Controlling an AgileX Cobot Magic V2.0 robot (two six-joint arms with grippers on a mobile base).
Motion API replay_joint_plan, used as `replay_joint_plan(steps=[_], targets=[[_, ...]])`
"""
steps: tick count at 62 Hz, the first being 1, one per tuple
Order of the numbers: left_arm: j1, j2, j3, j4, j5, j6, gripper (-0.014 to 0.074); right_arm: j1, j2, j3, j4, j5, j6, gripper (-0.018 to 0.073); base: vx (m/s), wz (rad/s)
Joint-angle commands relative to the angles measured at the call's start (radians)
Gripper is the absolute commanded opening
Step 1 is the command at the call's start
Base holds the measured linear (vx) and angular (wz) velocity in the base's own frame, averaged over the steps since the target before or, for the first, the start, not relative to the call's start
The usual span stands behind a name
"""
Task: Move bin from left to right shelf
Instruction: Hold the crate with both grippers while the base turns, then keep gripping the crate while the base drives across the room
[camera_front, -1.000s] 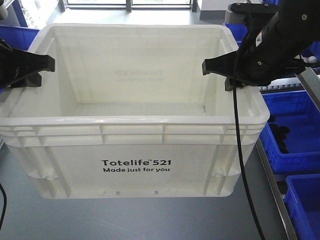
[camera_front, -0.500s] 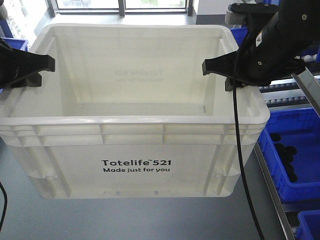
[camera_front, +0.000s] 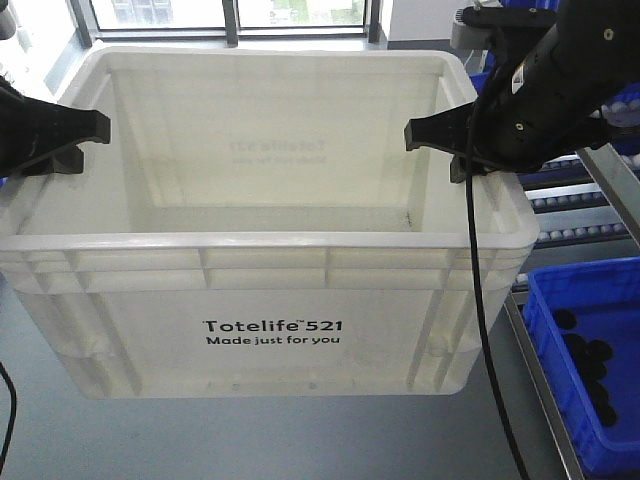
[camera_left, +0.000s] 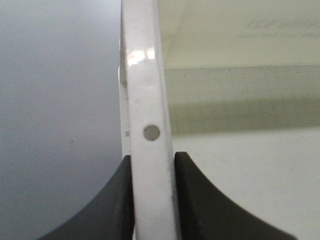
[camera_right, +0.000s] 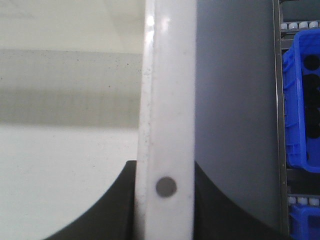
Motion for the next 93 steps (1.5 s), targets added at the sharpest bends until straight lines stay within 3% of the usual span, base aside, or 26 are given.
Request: replay_joint_plan(steps=[1, 93], targets=[[0.001, -0.046, -0.039, 0.029, -0.089, 0.015, -0.0006, -0.007, -0.055, -0.037, -0.072, -0.089, -0.003, 0.0022, 0.37, 0.01], [0.001, -0.036, -0.039, 0.028, -0.096, 0.015, -0.0006, -0.007, -0.047, -0.037, -0.073, -0.089, -0.003, 0.0022, 0.37, -0.01]])
